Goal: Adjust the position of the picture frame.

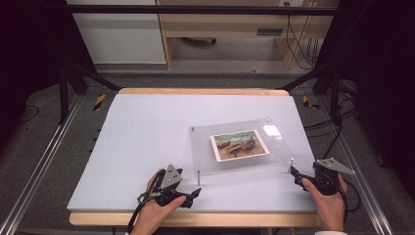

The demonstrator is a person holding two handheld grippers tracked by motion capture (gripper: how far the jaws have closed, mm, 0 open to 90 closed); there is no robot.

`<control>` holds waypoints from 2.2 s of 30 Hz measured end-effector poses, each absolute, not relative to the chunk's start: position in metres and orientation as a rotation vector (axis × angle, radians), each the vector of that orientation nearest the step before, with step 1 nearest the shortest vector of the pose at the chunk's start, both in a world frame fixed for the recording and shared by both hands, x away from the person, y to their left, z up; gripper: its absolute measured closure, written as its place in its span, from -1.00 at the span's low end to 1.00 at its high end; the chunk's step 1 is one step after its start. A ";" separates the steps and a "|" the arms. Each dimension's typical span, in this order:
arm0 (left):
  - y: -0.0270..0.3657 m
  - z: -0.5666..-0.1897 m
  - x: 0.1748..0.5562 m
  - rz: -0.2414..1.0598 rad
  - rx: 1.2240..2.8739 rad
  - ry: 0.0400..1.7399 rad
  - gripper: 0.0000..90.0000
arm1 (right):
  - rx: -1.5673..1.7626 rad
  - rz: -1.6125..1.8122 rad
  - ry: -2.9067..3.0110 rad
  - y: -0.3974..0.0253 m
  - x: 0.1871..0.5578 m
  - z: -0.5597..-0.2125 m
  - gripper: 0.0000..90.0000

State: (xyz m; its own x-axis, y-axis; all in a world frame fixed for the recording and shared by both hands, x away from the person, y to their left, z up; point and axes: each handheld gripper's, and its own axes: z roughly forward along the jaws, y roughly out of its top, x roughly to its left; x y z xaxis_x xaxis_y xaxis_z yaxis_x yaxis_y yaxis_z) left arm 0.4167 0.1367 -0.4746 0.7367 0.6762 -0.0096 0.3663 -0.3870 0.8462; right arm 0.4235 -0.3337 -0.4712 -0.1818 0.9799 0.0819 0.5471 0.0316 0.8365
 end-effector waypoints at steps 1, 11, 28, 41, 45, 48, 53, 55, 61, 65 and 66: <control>0.137 -0.475 0.417 0.424 2.013 0.790 -0.87 | 1.547 1.047 1.778 -0.334 0.423 -0.471 -0.78; 0.135 -0.475 0.414 0.466 2.052 0.746 -0.89 | 1.503 0.991 1.813 -0.334 0.413 -0.471 -0.53; 0.123 -0.474 0.407 0.433 2.002 0.760 -0.77 | 1.392 1.129 1.873 -0.321 0.433 -0.483 0.17; 0.119 -0.473 0.406 0.453 1.934 0.829 -0.22 | 1.344 1.241 1.875 -0.316 0.446 -0.482 0.88; 0.117 -0.476 0.410 0.444 1.914 0.868 -0.05 | 1.354 1.279 1.853 -0.317 0.446 -0.480 0.88; 0.115 -0.478 0.415 0.427 1.888 0.886 0.17 | 1.370 1.312 1.835 -0.316 0.445 -0.476 0.87; 0.113 -0.476 0.418 0.444 1.822 0.882 0.49 | 1.377 1.316 1.839 -0.316 0.445 -0.476 0.87; 0.112 -0.476 0.419 0.434 1.803 0.881 0.54 | 1.377 1.317 1.840 -0.316 0.445 -0.476 0.87; 0.114 -0.478 0.422 0.385 1.742 0.903 0.82 | 1.384 1.317 1.842 -0.316 0.445 -0.477 0.87; 0.115 -0.475 0.424 0.386 1.735 0.896 0.86 | 1.382 1.330 1.829 -0.317 0.445 -0.475 0.86; 0.115 -0.474 0.424 0.387 1.736 0.897 0.87 | 1.385 1.347 1.817 -0.317 0.445 -0.475 0.85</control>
